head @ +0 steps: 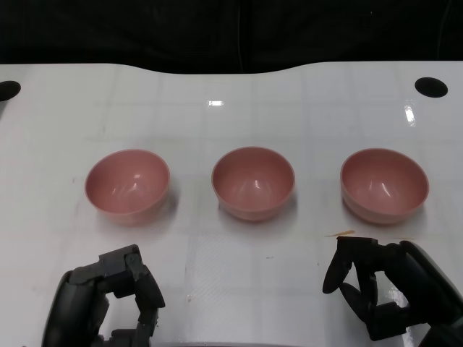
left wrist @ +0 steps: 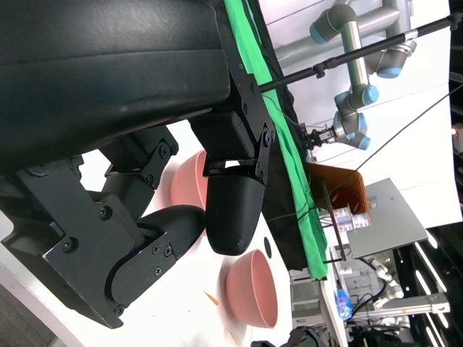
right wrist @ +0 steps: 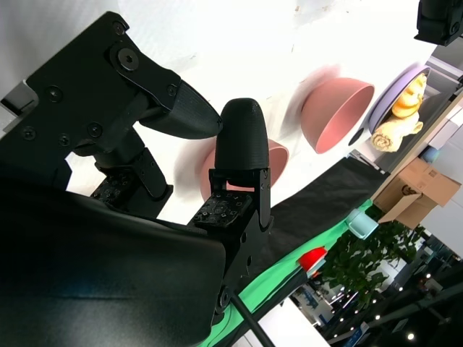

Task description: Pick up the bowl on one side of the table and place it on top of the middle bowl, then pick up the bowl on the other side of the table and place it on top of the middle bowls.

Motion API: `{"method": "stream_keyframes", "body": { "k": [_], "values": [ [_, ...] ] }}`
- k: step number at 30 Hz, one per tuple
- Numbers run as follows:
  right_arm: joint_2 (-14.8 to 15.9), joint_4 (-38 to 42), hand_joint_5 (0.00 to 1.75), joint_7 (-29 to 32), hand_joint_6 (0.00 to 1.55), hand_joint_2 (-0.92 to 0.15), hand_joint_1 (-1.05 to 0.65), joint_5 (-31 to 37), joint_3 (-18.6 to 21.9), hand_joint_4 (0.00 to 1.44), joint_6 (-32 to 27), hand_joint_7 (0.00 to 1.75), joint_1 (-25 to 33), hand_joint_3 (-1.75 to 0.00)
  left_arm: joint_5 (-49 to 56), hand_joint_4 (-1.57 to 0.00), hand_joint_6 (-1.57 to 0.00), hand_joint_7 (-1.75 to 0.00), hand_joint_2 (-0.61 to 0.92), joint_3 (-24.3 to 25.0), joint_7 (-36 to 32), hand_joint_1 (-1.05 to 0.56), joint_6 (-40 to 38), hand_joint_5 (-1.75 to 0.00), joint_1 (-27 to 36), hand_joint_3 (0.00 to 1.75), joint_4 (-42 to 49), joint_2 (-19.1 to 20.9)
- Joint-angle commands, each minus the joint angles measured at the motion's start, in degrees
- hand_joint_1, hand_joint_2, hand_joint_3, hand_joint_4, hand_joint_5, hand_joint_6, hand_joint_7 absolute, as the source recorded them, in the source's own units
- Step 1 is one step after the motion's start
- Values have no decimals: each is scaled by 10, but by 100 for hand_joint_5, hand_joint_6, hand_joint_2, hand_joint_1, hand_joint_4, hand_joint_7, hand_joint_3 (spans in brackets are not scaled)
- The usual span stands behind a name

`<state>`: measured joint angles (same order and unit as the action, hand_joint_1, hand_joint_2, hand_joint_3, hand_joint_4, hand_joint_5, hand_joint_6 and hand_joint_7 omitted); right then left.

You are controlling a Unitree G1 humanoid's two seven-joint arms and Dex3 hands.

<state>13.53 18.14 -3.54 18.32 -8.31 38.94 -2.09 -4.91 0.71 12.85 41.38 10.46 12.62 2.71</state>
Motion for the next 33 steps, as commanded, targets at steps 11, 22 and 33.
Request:
{"method": "stream_keyframes", "body": {
  "k": [11, 22, 33],
  "values": [
    [5, -3, 175, 10, 93, -37, -33, -1, 0, 99, 3, 133, 2, -127, 1, -95, -92, -146, 27, 7, -3, -14, -1, -167, 4, 144, -2, 11],
    [3, -4, 166, -3, 94, -45, -30, -27, 1, 92, -1, 112, 1, -116, 4, -95, -92, -147, 22, 7, -4, -12, -5, -167, 4, 152, -7, 10],
    [33, -15, 85, 32, 79, -89, -42, 42, 14, 60, 3, 15, -21, -8, -7, -96, -92, -148, 24, 8, 4, -12, -1, -168, 1, 150, -1, 16]
  ]
}}
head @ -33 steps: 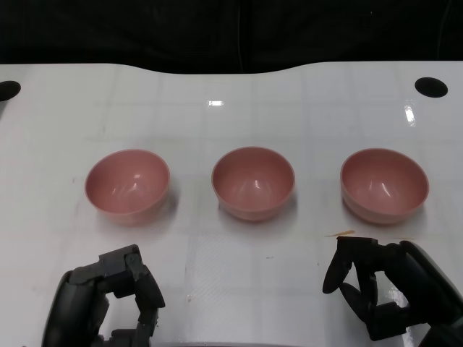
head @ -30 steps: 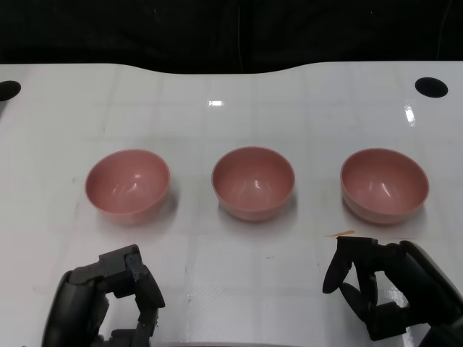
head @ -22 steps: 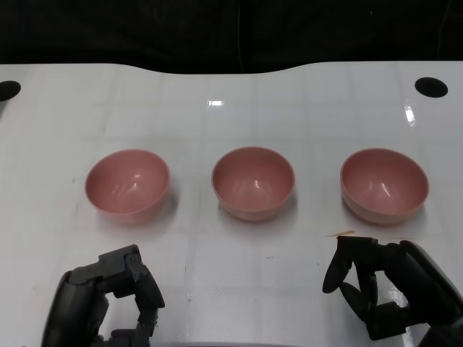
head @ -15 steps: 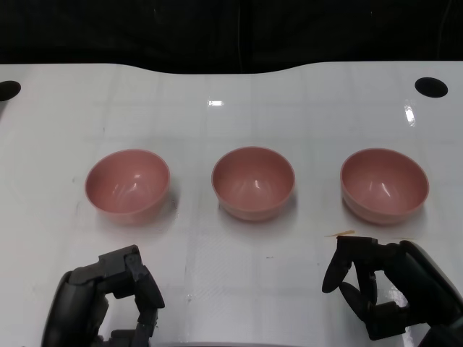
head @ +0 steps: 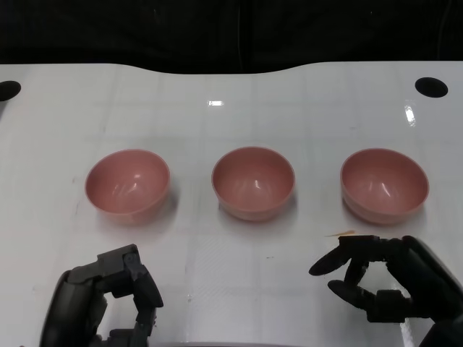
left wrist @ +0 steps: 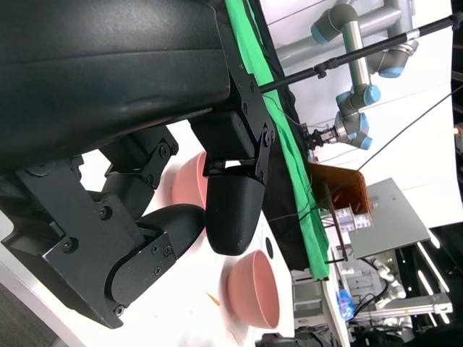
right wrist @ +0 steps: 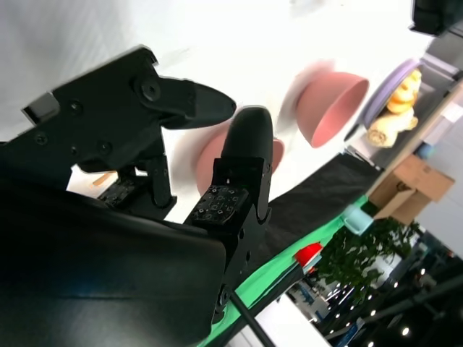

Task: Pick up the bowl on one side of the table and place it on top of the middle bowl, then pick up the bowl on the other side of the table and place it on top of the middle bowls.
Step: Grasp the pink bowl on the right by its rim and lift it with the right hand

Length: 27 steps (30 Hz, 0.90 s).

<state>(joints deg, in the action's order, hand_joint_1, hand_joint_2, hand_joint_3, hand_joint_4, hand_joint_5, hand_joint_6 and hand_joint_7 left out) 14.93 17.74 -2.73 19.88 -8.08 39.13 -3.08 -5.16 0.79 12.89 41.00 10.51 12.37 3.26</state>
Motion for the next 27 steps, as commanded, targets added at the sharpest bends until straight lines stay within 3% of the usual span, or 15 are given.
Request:
{"method": "stream_keyframes", "body": {
  "k": [1, 5, 12, 18, 27],
  "values": [
    [22, -15, 80, 31, 75, -90, -45, 39, 14, 56, -3, 10, -14, -6, -5, -96, -92, -147, 24, 7, 4, -12, 8, -168, -1, 150, 4, 11],
    [31, -29, 68, 57, 63, -91, -53, 73, 24, 44, -24, 1, -20, -1, -6, -96, -93, -147, 24, 6, 6, -13, 17, -168, -4, 151, 10, 11],
    [56, -68, 48, 83, 45, -90, -62, 129, 33, 30, -80, 0, -27, 0, -2, -96, -92, -147, 23, 3, 2, -12, 7, -167, 4, 153, -2, 11],
    [71, -100, 43, 73, 36, -89, -66, 161, 31, 23, -146, 0, -38, 0, -3, -96, -91, -146, 23, 3, 3, -13, 5, -167, 4, 153, -4, 11],
    [79, -82, 46, 106, 35, -88, -69, 250, 4, 20, -230, 0, -74, 0, -7, -96, -91, -147, 24, 1, 7, -12, 5, -166, 4, 153, -4, 11]
  ]
}}
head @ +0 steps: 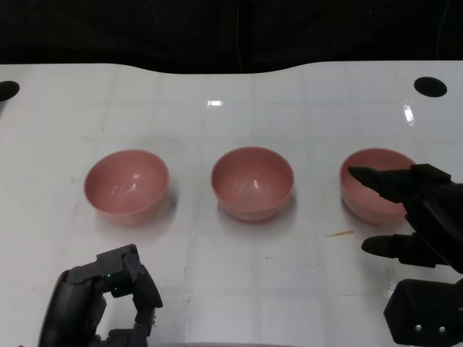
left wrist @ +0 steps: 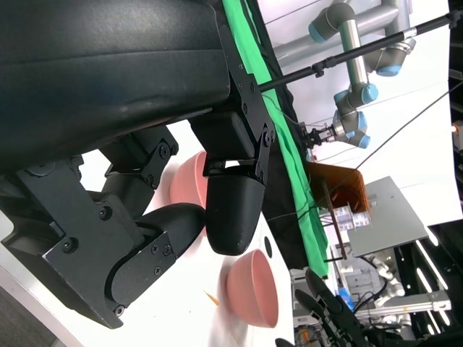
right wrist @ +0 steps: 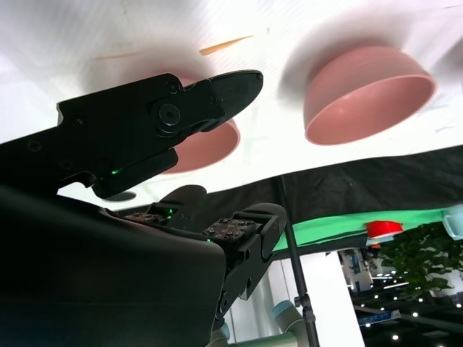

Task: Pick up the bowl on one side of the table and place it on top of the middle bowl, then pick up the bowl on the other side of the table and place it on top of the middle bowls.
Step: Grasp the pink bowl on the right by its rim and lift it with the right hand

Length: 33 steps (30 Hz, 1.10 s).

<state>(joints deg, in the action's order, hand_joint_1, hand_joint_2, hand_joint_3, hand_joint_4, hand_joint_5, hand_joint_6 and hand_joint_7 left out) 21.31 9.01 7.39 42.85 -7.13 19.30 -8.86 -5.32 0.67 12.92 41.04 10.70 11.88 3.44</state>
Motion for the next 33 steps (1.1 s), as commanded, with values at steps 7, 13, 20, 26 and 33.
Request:
{"method": "stream_keyframes", "body": {
  "k": [7, 13, 20, 26, 33],
  "values": [
    [13, 39, 48, -28, 39, -85, -52, 39, -41, 24, -106, 1, -64, 0, -7, -96, -92, -146, 26, 0, 8, -12, 2, -166, 0, 150, 3, 7],
    [5, 97, 34, -26, 41, -86, -47, 59, -80, 33, -155, 1, -109, 0, -5, -97, -93, -144, 27, 0, 6, -13, -4, -165, 2, 147, -3, 4],
    [-8, 221, 28, 11, 44, -86, -45, 62, -123, 41, -161, 2, -175, 0, 1, -97, -94, -144, 27, -1, 2, -13, 1, -166, 5, 148, -7, 1],
    [-24, 334, 22, 43, 47, -88, -46, 64, -162, 46, -158, 2, -223, -1, 1, -97, -94, -145, 28, -1, 3, -15, 1, -167, 6, 147, -10, 0],
    [-48, 456, 18, 69, 57, -92, -37, 59, -204, 62, -140, 5, -276, -5, -8, -96, -94, -146, 28, -2, 10, -13, 19, -167, 3, 147, -2, -2]
  ]
}}
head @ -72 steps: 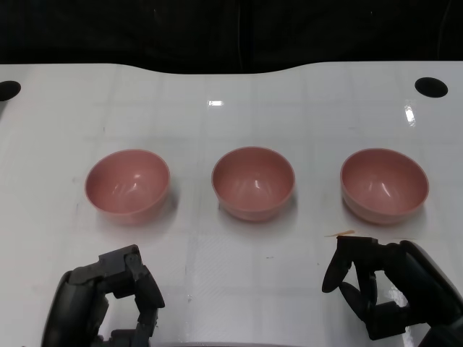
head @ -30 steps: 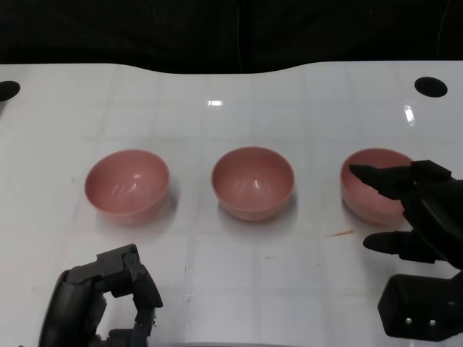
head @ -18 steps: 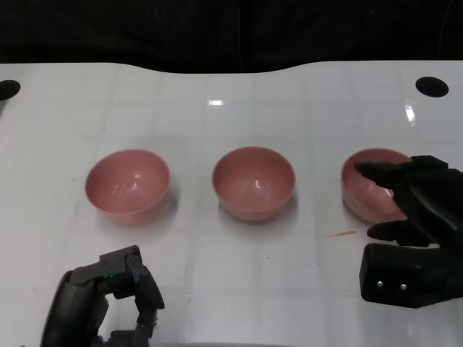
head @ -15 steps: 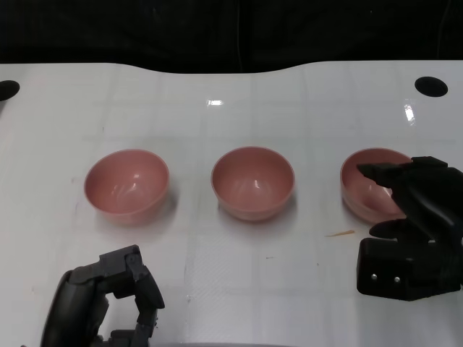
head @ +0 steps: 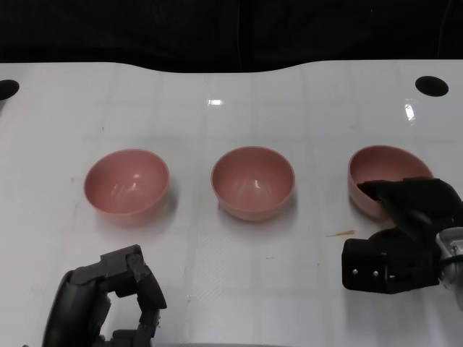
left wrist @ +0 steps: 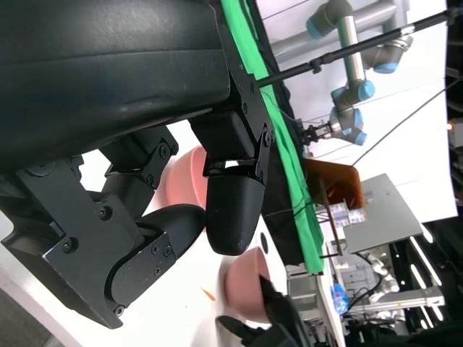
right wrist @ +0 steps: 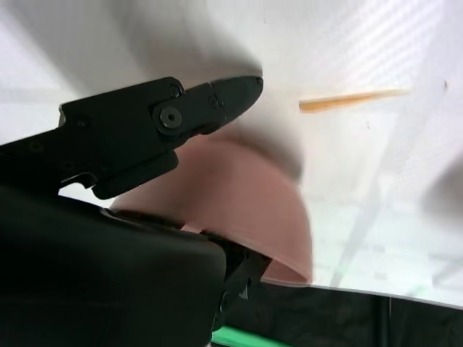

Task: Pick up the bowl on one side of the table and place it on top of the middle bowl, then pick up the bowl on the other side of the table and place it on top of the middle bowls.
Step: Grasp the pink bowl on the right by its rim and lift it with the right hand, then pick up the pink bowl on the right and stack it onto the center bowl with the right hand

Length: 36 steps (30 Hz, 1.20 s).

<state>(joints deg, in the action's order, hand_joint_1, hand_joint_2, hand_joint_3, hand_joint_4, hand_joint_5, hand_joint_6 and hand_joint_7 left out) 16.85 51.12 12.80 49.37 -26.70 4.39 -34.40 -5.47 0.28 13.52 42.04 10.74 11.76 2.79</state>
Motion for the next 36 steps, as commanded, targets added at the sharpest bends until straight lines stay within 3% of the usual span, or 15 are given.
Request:
{"method": "stream_keyframes", "body": {
  "k": [1, 2, 3, 5, 6, 7, 8, 10, 12, 14, 16, 18, 19, 28, 36],
  "values": [
    [-5, 47, 21, 22, 63, -92, -33, -9, -11, 69, 17, 7, -26, -6, -7, -96, -94, -146, 28, 1, 4, -14, 8, -167, 3, 147, -2, 5],
    [-6, 61, 24, 39, 67, -92, -31, -13, -13, 74, 34, 8, -30, -7, -6, -96, -94, -146, 28, 1, 3, -14, 11, -167, 3, 147, -1, 4],
    [-7, 72, 64, 55, 87, -92, -23, -16, -13, 80, 48, 9, -33, -9, -5, -96, -94, -146, 28, 1, 2, -14, 12, -167, 3, 148, -1, 4],
    [-5, 91, 112, 95, 110, -92, -19, -13, -20, 86, 78, 12, -40, -10, -3, -96, -94, -146, 29, 1, 0, -15, 9, -167, 4, 147, -2, 3],
    [-4, 99, 147, 119, 120, -90, -20, -10, -24, 86, 89, 13, -42, -6, -4, -96, -94, -146, 29, 1, 1, -15, 9, -167, 4, 147, -2, 3],
    [-3, 103, 161, 137, 120, -90, -20, -8, -28, 89, 96, 38, -45, -4, -5, -96, -94, -146, 29, 1, 2, -15, 10, -167, 3, 147, -1, 3],
    [-2, 105, 169, 152, 93, -91, -19, -8, -30, 90, 101, 108, -47, -7, -7, -96, -94, -145, 29, 1, 3, -14, 11, -167, 2, 147, 1, 3],
    [0, 105, 173, 180, 75, -92, -18, -12, -32, 91, 112, 155, -49, -15, -7, -96, -94, -145, 29, 0, 4, -14, 11, -167, 2, 146, 1, 3],
    [3, 101, 174, 207, 69, -92, -17, -12, -33, 90, 123, 171, -52, -20, -3, -96, -94, -145, 30, 0, 1, -15, 8, -167, 4, 146, -2, 3],
    [7, 89, 175, 237, 69, -91, -15, -8, -34, 89, 137, 174, -55, -21, 1, -96, -93, -145, 31, -1, -1, -14, 4, -167, 5, 145, -5, 3],
    [11, 72, 175, 261, 70, -65, -17, -5, -35, 90, 150, 174, -58, -75, 2, -96, -93, -145, 31, -1, -2, -13, 3, -167, 5, 143, -5, 3],
    [14, 50, 175, 277, 73, -48, -16, -4, -33, 92, 165, 175, -58, -104, -1, -96, -93, -145, 32, -1, -1, -13, 2, -166, 5, 143, -5, 2],
    [16, 38, 175, 283, 74, -45, -15, -2, -32, 93, 171, 175, -58, -109, -2, -96, -93, -145, 32, -2, 0, -13, 1, -166, 4, 143, -6, 2],
    [10, -88, 175, 245, 76, -47, -19, -36, -11, 95, 215, 175, -43, -120, -2, -97, -93, -144, 32, 0, 0, -14, 0, -167, 4, 142, -3, 5],
    [-23, -136, 175, 200, 79, -36, -19, -37, -15, 97, 221, 172, -50, -131, 1, -96, -92, -145, 33, 3, -3, -14, -7, -166, 7, 140, -6, 5]
  ]
}}
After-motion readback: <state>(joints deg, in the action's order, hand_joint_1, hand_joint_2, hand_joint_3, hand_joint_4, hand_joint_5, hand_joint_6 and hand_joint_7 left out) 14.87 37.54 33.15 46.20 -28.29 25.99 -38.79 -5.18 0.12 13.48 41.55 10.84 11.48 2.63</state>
